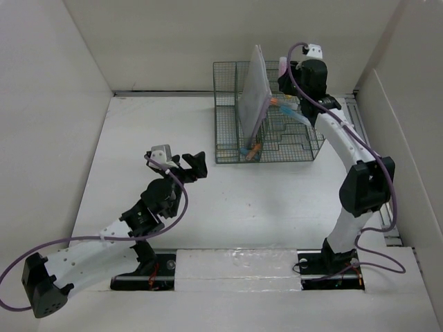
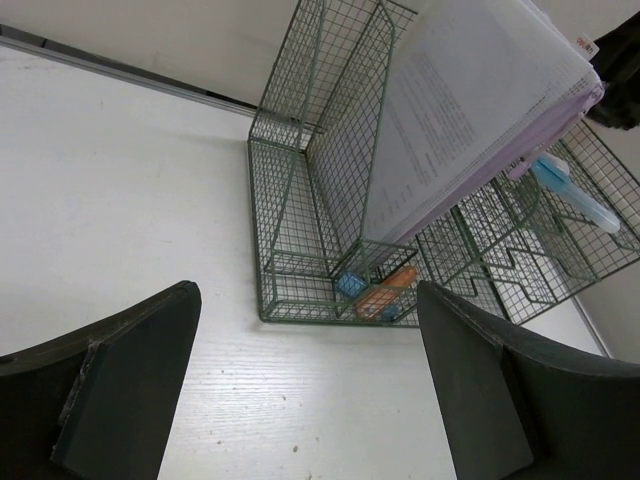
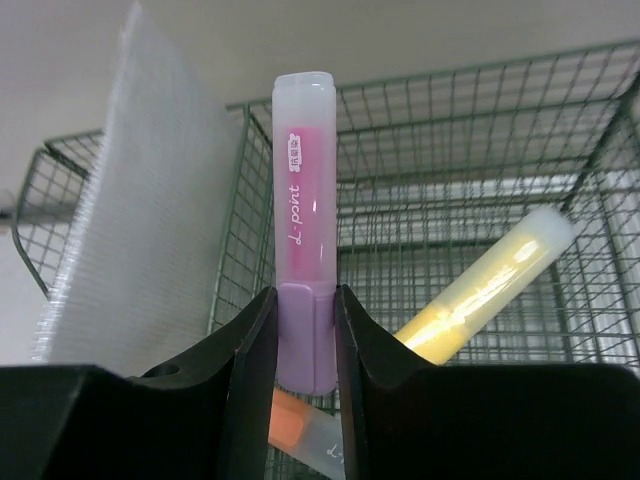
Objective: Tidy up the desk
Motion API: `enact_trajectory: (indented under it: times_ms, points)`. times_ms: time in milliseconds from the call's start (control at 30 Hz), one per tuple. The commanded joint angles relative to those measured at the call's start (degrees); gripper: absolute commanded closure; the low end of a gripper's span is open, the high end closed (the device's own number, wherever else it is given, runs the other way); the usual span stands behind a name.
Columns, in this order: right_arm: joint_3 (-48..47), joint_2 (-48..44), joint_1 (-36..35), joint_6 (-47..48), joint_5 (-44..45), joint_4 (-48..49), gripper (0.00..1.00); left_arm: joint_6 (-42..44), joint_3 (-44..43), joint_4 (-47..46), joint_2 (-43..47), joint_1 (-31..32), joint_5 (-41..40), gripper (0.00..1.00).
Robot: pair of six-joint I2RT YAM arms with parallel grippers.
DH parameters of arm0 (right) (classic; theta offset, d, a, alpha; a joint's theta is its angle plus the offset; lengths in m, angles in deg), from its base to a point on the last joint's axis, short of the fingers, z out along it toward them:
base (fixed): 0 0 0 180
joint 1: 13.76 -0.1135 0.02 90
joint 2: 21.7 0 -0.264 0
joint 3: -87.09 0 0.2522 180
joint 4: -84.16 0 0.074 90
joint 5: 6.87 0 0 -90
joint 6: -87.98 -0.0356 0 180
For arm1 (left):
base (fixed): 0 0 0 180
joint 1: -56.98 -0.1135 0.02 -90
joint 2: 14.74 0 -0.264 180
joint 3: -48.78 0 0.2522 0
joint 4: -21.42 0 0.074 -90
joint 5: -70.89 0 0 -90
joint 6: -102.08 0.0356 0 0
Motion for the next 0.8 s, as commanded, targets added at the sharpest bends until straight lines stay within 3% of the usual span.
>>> enact_trajectory:
  times_ms: [0, 100, 133, 200, 233, 333, 467, 533, 567, 667, 767]
  points:
    - [-5.20, 0.37, 0.97, -2.93, -7.01, 0.82, 0.83, 0.92, 0.95, -3.35, 1.26, 0.18, -1.02, 0.15]
    - [-5.03, 0.55, 0.97, -3.37, -6.93, 1.17, 0.73, 1.09, 1.04, -3.44, 1.17, 0.18, -1.02, 0.14]
    - [-4.33, 0.03, 0.97, -3.54, -6.67, 1.34, 0.61, 1.09, 1.04, -3.44, 1.09, 0.18, -1.11, 0.14]
    - [-3.28, -1.20, 0.97, -3.90, -5.79, 2.22, 0.49, 1.09, 1.12, -3.44, 1.09, 0.18, -1.11, 0.14]
    - [-1.97, -2.86, 0.97, -3.98, -5.70, 2.92, 0.34, 1.09, 1.12, -3.62, 1.09, 0.18, -1.11, 0.14]
    - [-0.82, -5.33, 0.97, -4.25, -5.70, 4.07, 0.20, 1.18, 1.39, -4.14, 1.09, 0.18, -0.58, 0.11]
    - [4.78, -13.82, 0.44, -4.25, -3.69, 4.60, 0.14, 1.00, 1.48, -4.50, 1.00, 0.18, 0.03, 0.10]
    - [9.53, -18.58, -0.35, -4.16, -3.15, 9.68, 0.08, 0.92, 1.39, -4.15, 1.17, 0.18, 0.38, 0.09]
    - [18.00, -26.53, -2.26, -4.25, -3.58, 14.13, 0.05, 0.66, 1.30, -3.97, 1.44, 0.18, 0.56, 0.09]
    - [24.03, -32.47, -4.81, -4.07, -3.67, 17.67, 0.00, 0.57, 1.48, -4.06, 2.14, 0.18, 1.18, 0.09]
    - [35.02, -44.15, -7.46, -2.94, -3.50, 20.67, 0.00, -0.05, 1.21, -3.53, 3.11, 0.18, 1.88, 0.09]
